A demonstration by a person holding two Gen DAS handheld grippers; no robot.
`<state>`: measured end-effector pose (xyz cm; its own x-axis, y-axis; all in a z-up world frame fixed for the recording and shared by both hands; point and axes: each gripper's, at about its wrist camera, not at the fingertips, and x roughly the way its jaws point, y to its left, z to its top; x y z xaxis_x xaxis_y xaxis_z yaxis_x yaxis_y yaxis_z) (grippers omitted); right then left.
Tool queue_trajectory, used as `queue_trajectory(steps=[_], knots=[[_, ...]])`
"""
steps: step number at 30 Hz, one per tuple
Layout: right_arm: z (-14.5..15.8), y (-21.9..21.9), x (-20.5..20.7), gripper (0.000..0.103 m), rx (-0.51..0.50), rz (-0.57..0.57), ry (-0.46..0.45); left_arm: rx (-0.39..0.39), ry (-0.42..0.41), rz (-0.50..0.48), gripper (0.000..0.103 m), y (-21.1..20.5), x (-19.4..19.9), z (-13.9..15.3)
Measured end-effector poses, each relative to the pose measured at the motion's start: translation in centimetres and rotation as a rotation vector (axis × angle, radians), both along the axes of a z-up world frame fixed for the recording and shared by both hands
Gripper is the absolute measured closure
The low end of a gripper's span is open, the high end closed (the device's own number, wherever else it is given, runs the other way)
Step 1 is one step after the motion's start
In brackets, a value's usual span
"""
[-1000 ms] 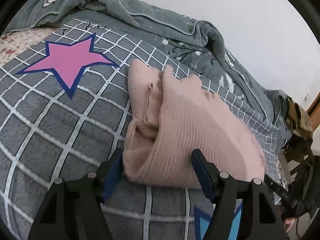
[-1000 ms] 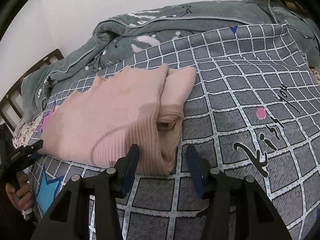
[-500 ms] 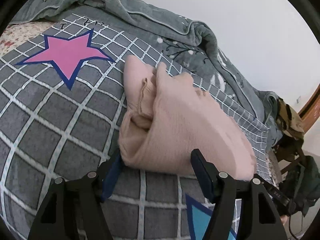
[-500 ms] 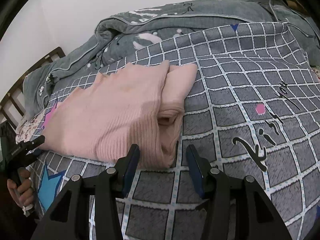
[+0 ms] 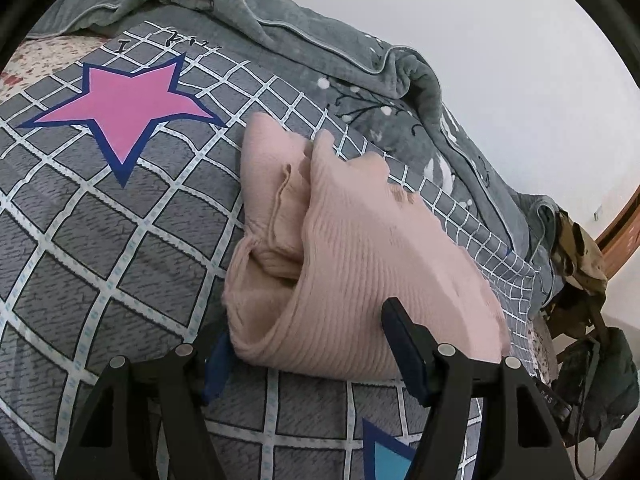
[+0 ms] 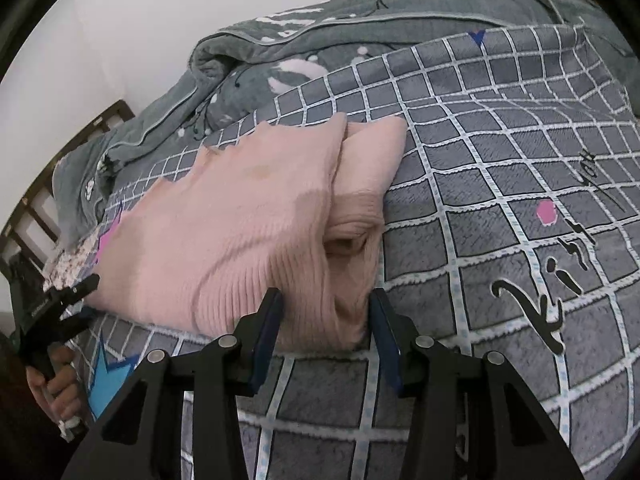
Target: Fold small clothes
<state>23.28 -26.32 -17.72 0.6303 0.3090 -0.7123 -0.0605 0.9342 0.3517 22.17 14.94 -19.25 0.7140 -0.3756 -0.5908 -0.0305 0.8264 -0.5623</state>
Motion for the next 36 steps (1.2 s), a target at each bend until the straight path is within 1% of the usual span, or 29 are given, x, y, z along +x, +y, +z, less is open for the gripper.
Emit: queue_trajectory(steps=[5,6,7,8,9,10,11,13,15,21,23,26,29,33,34,36], knots=[[-0.4,0.1,1.5,0.057,0.028,-0.018,0.011,0.008,-0.003,0.0,0.037,-0.1,0.3,0.1],[-0.4,0.1,1.5,0.057,0.031,-0.021,0.012,0.016,-0.005,0.001,0.041,-0.2,0.3,0.1],[-0.4,0.1,1.6,0.059,0.032,-0.025,0.012,0.035,-0.005,0.008,0.047,-0.4,0.3,0.1],[-0.4,0.1,1.7,0.065,0.029,-0.027,0.011,0.048,0.004,0.017,0.063,-0.4,0.4,0.0],[-0.5,0.2,1.6,0.071,0.029,-0.023,0.01,0.055,0.018,0.024,0.075,-0.4,0.6,-0.2],[-0.5,0.1,1.6,0.083,0.038,-0.015,0.013,0.037,0.02,0.014,0.081,-0.3,0.7,-0.4],[-0.6,0.0,1.7,0.087,0.06,0.002,0.014,0.013,0.023,0.0,0.089,-0.2,0.8,-0.5],[-0.5,-0.5,1.6,0.091,0.098,0.0,0.003,-0.018,0.024,0.001,0.092,0.1,0.8,-0.6],[-0.3,-0.8,1.2,0.092,0.122,-0.005,-0.012,-0.022,0.012,0.005,0.093,0.2,0.5,-0.4],[1.2,-0.6,-0.8,0.094,0.113,0.003,-0.067,-0.016,-0.008,0.02,0.094,-0.1,-1.2,0.3],[1.7,-0.7,-1.9,0.094,0.125,0.007,-0.078,-0.033,-0.013,0.018,0.094,-0.1,-2.3,0.5],[2.6,-0.7,-3.6,0.094,0.108,0.014,-0.094,-0.055,-0.018,0.014,0.094,-0.2,-4.2,0.8],[2.7,-1.2,-5.5,0.094,0.127,0.013,-0.093,-0.025,-0.035,0.006,0.094,-0.6,-6.5,1.1],[2.2,-2.0,-8.9,0.094,0.13,0.002,-0.086,-0.022,-0.043,-0.002,0.094,-1.0,-10.4,0.7],[2.2,-2.2,-9.9,0.094,0.13,0.004,-0.089,-0.012,-0.047,-0.003,0.094,-1.1,-11.3,0.7],[2.4,-2.5,-11.7,0.094,0.136,0.003,-0.105,0.043,-0.063,-0.008,0.093,-1.8,-13.4,0.9]])
